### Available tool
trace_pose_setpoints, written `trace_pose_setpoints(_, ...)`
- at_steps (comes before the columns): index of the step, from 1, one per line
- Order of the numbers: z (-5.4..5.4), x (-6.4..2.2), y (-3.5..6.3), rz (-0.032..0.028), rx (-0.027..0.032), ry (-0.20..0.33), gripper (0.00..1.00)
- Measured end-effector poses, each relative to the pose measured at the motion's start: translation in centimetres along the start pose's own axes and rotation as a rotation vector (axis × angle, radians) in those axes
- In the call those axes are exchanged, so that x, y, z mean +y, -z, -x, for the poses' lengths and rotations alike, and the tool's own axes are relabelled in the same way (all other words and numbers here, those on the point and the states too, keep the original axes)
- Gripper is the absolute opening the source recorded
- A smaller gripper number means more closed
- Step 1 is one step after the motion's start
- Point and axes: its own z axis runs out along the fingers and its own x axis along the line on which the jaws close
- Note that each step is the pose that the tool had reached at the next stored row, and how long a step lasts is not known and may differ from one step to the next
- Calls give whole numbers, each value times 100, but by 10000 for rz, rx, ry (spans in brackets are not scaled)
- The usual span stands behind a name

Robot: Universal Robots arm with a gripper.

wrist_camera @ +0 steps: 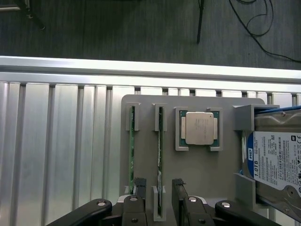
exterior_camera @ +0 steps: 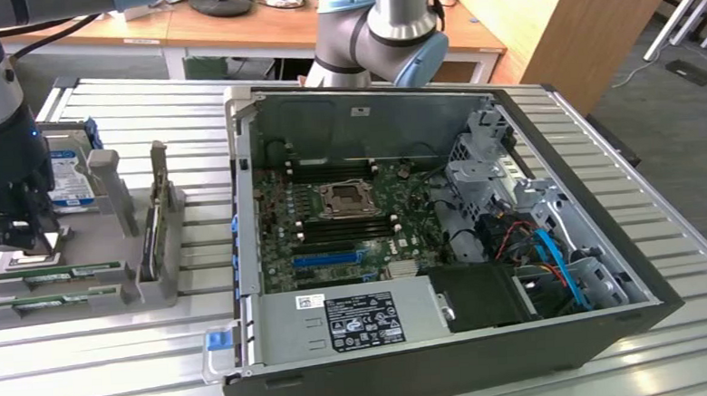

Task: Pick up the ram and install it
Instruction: 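Pick up the ram and move it above insertion slot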

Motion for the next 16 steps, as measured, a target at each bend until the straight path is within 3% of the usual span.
trace_pose_setpoints(14,0,8,-4,-321,-10,19,36)
trace_pose_setpoints(16,0,8,-5,-338,-11,21,36)
